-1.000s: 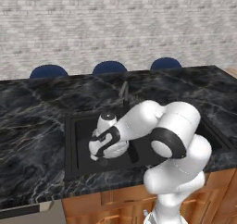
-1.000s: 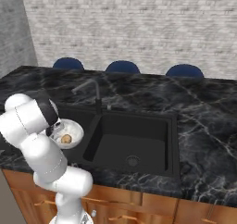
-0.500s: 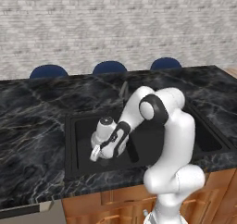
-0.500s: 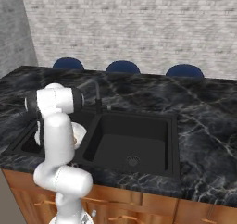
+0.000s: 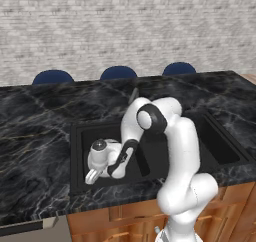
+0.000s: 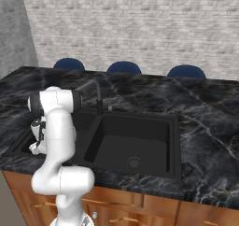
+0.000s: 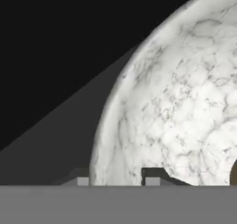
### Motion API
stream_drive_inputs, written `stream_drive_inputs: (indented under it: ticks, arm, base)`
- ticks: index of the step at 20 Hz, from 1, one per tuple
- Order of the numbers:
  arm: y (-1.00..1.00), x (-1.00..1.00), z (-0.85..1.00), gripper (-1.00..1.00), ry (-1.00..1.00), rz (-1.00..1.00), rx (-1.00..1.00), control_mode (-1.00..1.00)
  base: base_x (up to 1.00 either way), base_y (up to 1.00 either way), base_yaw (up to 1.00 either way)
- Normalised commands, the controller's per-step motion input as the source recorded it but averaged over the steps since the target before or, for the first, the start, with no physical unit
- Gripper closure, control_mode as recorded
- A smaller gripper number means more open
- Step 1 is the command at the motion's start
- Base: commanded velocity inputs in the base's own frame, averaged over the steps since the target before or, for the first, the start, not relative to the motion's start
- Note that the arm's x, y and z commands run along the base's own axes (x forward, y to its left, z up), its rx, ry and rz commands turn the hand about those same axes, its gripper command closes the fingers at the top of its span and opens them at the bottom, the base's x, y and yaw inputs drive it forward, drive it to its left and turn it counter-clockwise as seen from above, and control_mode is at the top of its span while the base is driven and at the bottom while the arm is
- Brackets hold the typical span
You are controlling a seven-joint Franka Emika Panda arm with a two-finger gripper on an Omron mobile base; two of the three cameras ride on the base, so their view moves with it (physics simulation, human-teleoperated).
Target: Pick the peach from the cabinet and place it in the bowl. Then pick the bowl and place it in the sink. Then turn on the sink facuet.
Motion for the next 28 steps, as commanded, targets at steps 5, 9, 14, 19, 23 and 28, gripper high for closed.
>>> stream_drive_inputs:
  ticks: [5,9,14,19,23,28]
  arm:
    - [-0.03,0.0,0.49,-1.0,0.0,-0.11,0.03,-1.0]
    - [-0.06,0.06,0.98,-1.0,0.0,-0.11,0.04,-1.0]
    - [0.0,0.0,0.98,-1.0,0.0,-0.08,0.0,-1.0]
    - [0.0,0.0,1.0,-1.0,0.0,-0.08,0.0,-1.0]
    - [0.01,-0.04,1.0,-1.0,0.0,-0.1,0.01,-1.0]
    - [0.11,-0.02,1.0,-1.0,0.0,-0.1,0.01,-1.0]
  base:
    - [0.0,0.0,0.0]
    - [0.0,0.0,0.0]
    - [0.0,0.0,0.0]
    - [0.0,0.0,0.0]
    - [0.0,0.0,0.0]
    - [0.0,0.0,0.0]
